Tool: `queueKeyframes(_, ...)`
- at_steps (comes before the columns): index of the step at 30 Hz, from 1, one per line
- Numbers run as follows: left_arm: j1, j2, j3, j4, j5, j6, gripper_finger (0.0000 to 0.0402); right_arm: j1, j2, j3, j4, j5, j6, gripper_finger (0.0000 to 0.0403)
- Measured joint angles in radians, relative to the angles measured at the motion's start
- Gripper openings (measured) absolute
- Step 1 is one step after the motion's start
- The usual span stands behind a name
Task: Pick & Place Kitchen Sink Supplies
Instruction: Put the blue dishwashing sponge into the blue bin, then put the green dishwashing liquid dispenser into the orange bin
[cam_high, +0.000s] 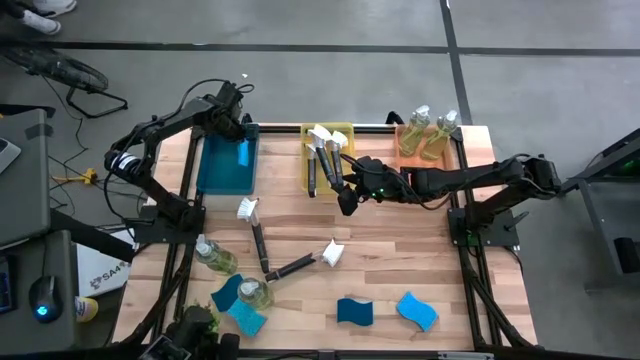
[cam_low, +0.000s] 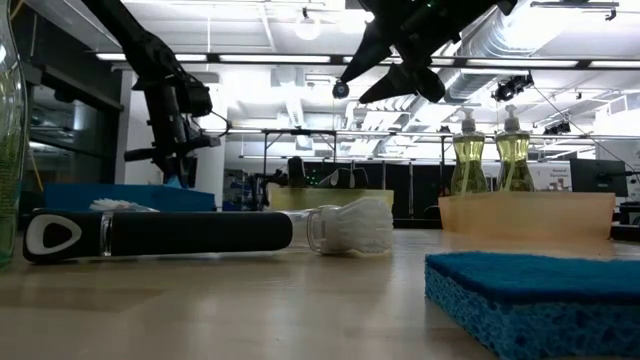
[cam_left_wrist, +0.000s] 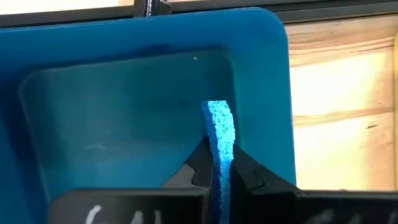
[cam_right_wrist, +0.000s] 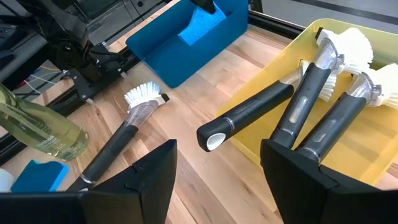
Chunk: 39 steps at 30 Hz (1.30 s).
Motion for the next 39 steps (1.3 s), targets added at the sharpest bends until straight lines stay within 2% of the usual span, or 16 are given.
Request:
queueKeyframes(6, 0.000, 0.000, 0.000, -0.006, 0.001, -0.011, 0.0028, 0.000, 0.000, 0.000, 0.000, 0.000, 0.000, 0.0224)
queueKeyframes(16, 0.000, 0.000, 0.000, -0.006, 0.021, -0.014, 0.0037, 0.000, 0.000, 0.000, 0.000, 0.000, -0.001, 0.0224)
queueKeyframes(29, 0.000, 0.000, 0.000, 0.001, 0.023, -0.018, 0.0135, 0.000, 0.000, 0.000, 0.000, -0.003, -0.002, 0.0224)
queueKeyframes(39, 0.000, 0.000, 0.000, 0.012, 0.022, -0.012, 0.0145, 0.001, 0.000, 0.000, -0.006, -0.004, -0.001, 0.0224)
